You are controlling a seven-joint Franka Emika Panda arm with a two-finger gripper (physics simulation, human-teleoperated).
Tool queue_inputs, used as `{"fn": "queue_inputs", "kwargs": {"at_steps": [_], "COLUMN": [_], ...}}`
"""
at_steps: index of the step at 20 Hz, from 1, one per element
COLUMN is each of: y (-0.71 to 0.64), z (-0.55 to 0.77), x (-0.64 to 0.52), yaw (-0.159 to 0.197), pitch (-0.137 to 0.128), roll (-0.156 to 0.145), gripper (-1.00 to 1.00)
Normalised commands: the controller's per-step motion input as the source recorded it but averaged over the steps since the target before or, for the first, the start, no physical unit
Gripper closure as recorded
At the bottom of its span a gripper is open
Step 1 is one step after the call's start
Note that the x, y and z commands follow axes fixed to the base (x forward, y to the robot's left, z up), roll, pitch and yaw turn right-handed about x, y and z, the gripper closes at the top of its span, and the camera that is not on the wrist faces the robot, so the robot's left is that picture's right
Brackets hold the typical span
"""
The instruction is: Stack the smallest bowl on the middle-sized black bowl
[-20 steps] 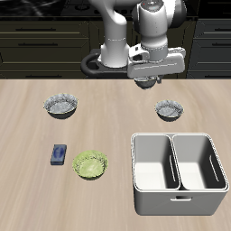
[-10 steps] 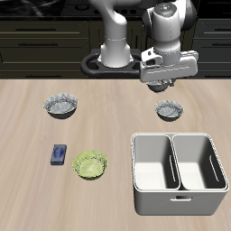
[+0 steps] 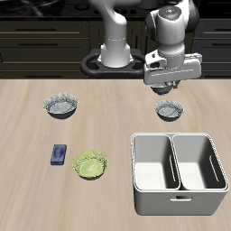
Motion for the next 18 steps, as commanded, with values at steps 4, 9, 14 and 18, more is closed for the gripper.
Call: {"fn": "queue_inputs", "kwargs": {"at_steps": [4,9,14,18], "y": [-0.01,0.09,0.08,0.07], "z": [-0.17,-0.32,-0.25,-0.27], "x": [0.08,-0.01,-0.05,-0.01], "yaw": [0.01,0.006,0.009,0.02], "pitch": [0.024,0.058,0.042,0.042], "roll": [-0.017,0.019,0.024,0.015], "gripper": [1.0,1.0,1.0,1.0]}}
